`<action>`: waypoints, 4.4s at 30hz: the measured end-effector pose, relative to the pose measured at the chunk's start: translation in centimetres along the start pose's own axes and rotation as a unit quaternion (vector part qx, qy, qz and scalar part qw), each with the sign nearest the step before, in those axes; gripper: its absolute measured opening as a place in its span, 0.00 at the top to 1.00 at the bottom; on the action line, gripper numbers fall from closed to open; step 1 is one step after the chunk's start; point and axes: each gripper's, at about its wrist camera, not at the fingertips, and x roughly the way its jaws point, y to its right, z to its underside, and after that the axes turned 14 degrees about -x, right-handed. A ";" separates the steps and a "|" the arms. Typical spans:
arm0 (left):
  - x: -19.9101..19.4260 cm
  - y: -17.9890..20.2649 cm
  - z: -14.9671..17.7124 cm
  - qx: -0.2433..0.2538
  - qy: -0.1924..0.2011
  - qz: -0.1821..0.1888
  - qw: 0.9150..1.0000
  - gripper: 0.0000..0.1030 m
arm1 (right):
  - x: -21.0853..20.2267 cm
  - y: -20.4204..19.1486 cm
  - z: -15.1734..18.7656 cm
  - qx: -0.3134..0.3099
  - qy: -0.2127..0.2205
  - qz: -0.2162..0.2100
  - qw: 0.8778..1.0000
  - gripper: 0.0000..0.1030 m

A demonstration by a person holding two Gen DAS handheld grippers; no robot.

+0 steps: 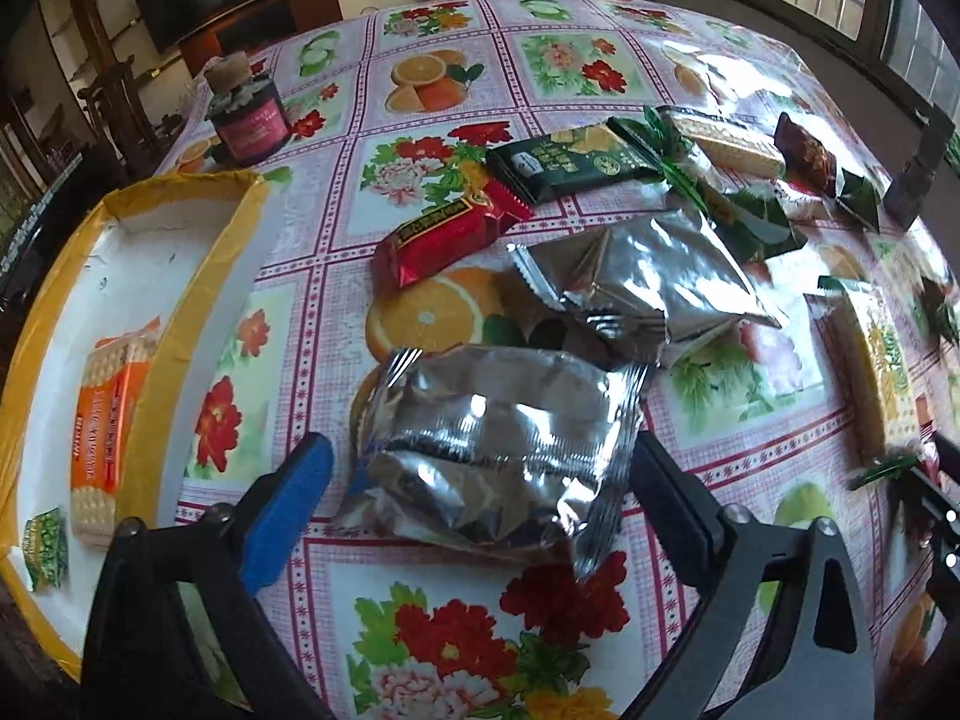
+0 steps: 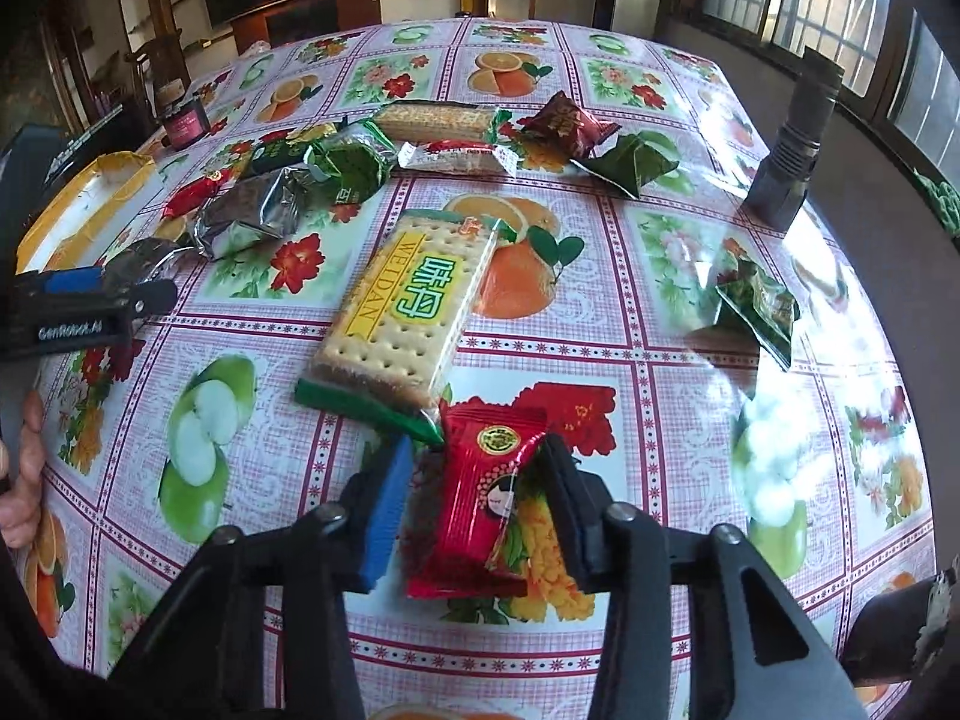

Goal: Organize snacks
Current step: 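Grasp the silver foil bag with the left tool while the right tool grasps the red candy packet, then carry the foil bag and red candy packet with both tools over the white tray, then open both tools to drop the foil bag and candy into the tray, then withdraw both tools from the tray back over the table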

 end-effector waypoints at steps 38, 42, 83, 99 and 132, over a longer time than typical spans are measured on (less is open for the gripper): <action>-11.2 -0.8 6.4 -0.058 0.086 0.010 0.995 0.33 | -6.9 -3.0 0.6 -0.005 0.075 -0.081 0.994 0.84; -11.6 -1.9 6.3 -0.067 0.091 0.006 0.994 0.33 | -7.0 -4.1 -0.4 -0.013 0.081 -0.090 0.993 0.84; -7.8 -21.0 0.9 -0.228 0.090 -0.043 0.968 0.32 | 2.4 -25.8 -22.5 -0.113 0.090 -0.259 0.955 0.84; -6.2 -18.8 3.8 -0.214 0.052 -0.056 0.974 0.26 | 6.2 -26.6 -23.1 -0.099 0.066 -0.263 0.957 0.78; -12.9 -5.8 5.5 -0.161 0.086 0.031 0.983 0.03 | -4.0 -3.1 -6.8 0.073 0.121 -0.197 0.970 0.49</action>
